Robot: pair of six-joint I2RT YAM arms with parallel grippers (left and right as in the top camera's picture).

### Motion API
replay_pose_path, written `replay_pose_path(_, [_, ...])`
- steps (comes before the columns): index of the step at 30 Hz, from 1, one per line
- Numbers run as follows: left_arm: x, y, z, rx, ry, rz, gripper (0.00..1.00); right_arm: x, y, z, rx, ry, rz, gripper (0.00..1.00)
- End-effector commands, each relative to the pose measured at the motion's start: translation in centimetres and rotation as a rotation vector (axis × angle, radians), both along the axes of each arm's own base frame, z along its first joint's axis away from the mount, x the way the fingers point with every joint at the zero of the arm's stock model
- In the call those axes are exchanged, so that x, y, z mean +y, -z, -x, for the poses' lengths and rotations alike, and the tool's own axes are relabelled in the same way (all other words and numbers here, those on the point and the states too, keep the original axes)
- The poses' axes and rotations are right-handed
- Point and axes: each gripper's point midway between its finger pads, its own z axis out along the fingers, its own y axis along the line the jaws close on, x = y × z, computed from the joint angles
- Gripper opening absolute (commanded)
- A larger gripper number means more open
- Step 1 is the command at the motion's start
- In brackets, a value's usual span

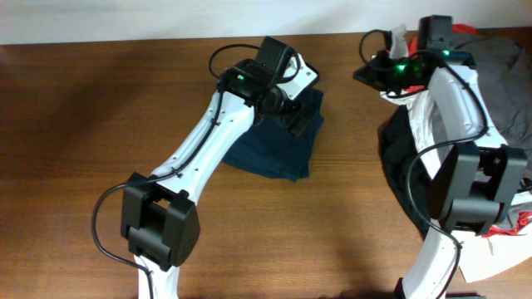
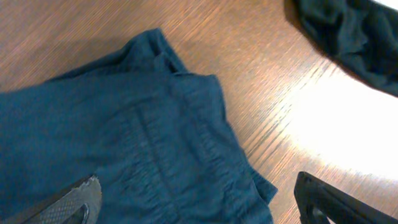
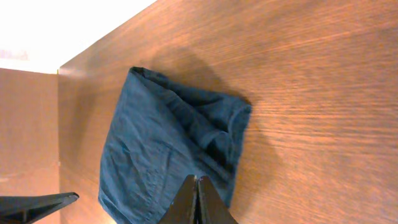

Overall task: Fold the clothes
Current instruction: 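Drag the folded trousers to the back-left corner with the left gripper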

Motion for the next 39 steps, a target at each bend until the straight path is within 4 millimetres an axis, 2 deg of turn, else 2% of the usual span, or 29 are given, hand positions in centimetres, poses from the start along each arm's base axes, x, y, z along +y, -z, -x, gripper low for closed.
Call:
replay_pose_path(1, [-1.3,-0.6,-0.1,-0.019,0.021,0.031,0.99,-0.5,-1.8,0.4,-0.021,-0.003,-0.036,0.04])
replay_pose_path(4, [-1.2,-1.0,-0.8,-0.032,-0.006,0.053,0.99,-0.2,-1.4,1.2,-0.008,-0.039,-0.02,0.05])
replay_pose_path(7, [0.1,-1.2,-1.9,-0.026,-0.06,0.066,0.99,0.6,-0.7,2.3,0.008,-0.095,0.014,0.09])
replay_pose_path(9, [2.7,-0.9,-3.0,-0.003,-0.124,0.059,0.99,0.6,0.2,3.2,0.046,-0.113,0.065,0.18])
replay_pose_path(14, [8.8,0.4,-4.7,0.051,-0.227,0.019,0.99,0.7,0.5,3.7,0.046,-0.145,0.079,0.42])
replay_pose_path(15, [9.9,0.8,-5.2,0.058,-0.249,0.015,0.99,0.7,0.5,3.8,0.049,-0.15,0.08,0.44])
replay_pose_path(16, [11.5,2.0,-5.9,0.081,-0.276,0.01,0.99,0.7,0.5,3.9,0.049,-0.156,0.082,0.46])
replay_pose_path(17, [12.2,2.9,-6.1,0.101,-0.28,0.012,0.99,0.7,0.6,4.1,0.051,-0.16,0.084,0.47])
replay_pose_path(20, [13.6,6.6,-6.5,0.203,-0.281,0.05,0.99,0.6,0.9,4.4,0.065,-0.165,0.098,0.48])
replay_pose_path(24, [15.2,10.3,-6.6,0.281,-0.315,0.04,0.99,0.5,1.1,4.9,0.074,-0.182,0.109,0.49])
replay_pose_path(26, [15.0,11.5,-6.4,0.329,-0.306,0.084,0.99,0.5,1.1,5.0,0.073,-0.19,0.112,0.5])
replay_pose_path(30, [14.0,12.7,-5.8,0.398,-0.277,0.167,0.97,0.5,1.1,5.0,0.072,-0.19,0.113,0.5])
replay_pose_path(32, [13.4,12.5,-5.5,0.418,-0.26,0.203,0.89,0.5,1.1,5.0,0.069,-0.192,0.114,0.5])
replay_pose_path(34, [12.2,11.8,-5.1,0.442,-0.227,0.272,0.61,0.5,1.1,4.9,0.069,-0.192,0.114,0.5])
replay_pose_path(39, [10.9,10.7,-4.7,0.496,-0.218,0.369,0.08,0.5,1.1,5.0,0.069,-0.192,0.114,0.5])
